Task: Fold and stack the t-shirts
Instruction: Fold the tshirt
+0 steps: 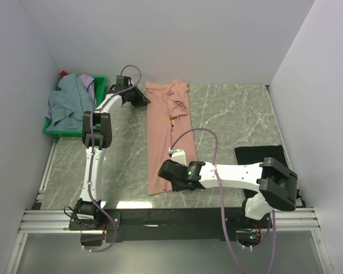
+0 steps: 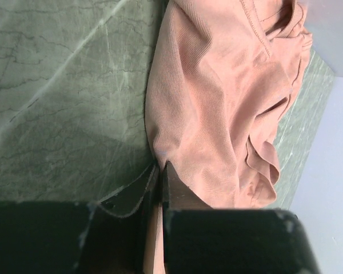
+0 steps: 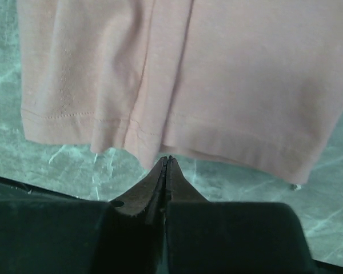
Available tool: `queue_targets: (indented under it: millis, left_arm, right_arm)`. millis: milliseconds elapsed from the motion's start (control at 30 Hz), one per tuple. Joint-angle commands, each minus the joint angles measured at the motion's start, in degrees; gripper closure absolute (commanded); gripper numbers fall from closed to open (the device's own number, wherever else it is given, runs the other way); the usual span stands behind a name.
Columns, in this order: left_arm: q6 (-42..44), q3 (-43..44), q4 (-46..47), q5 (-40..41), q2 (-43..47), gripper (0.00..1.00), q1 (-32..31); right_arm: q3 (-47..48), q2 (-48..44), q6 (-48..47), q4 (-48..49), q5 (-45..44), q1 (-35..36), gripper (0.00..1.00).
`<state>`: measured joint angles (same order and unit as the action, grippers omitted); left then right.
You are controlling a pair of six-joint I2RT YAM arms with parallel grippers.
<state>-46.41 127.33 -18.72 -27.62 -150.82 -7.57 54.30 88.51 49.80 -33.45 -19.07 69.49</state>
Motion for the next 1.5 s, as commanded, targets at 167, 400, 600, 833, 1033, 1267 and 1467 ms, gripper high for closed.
queue_targets:
  millis: [167,400,600,833,1033,1267,1467]
  left_arm:
    - [-1.0,2.7,1.7,-1.5,-1.1,0.90,0.1]
    - [-1.3,2.8,1.8,-1.8,-1.2,0.90,0.2]
    - [-1.4,3.2,1.8,-1.9,-1.5,0.90,0.2]
    - [-1.4,3.5,1.6,-2.0,-1.6,0.89,0.3]
    - [-2.0,3.6,1.8,-2.2,-1.8,0.90,0.5]
    - [-2.4,4.0,1.8,-2.4,-1.9,0.90,0.8]
    - [-2.5,4.2,2.0,-2.7,-2.0,0.90,0.8]
  right_arm:
    - [3.1,-2.2,-0.8,0.7,-3.2,0.4,0.71]
    - [6.9,4.3,-1.7,-0.5,-2.2,0.6,0.67]
    - [7.8,7.1,-2.5,-0.2,-1.8,0.6,0.67]
    - [6.7,6.6,-1.9,-0.4,-2.3,0.8,0.81]
    - [4.1,2.3,-0.2,-0.3,-2.9,0.8,0.99]
    - [0.0,-4.1,1.6,1.0,-2.5,0.9,1.00]
    - [-1.1,-2.6,1.5,2.3,-0.9,0.9,1.00]
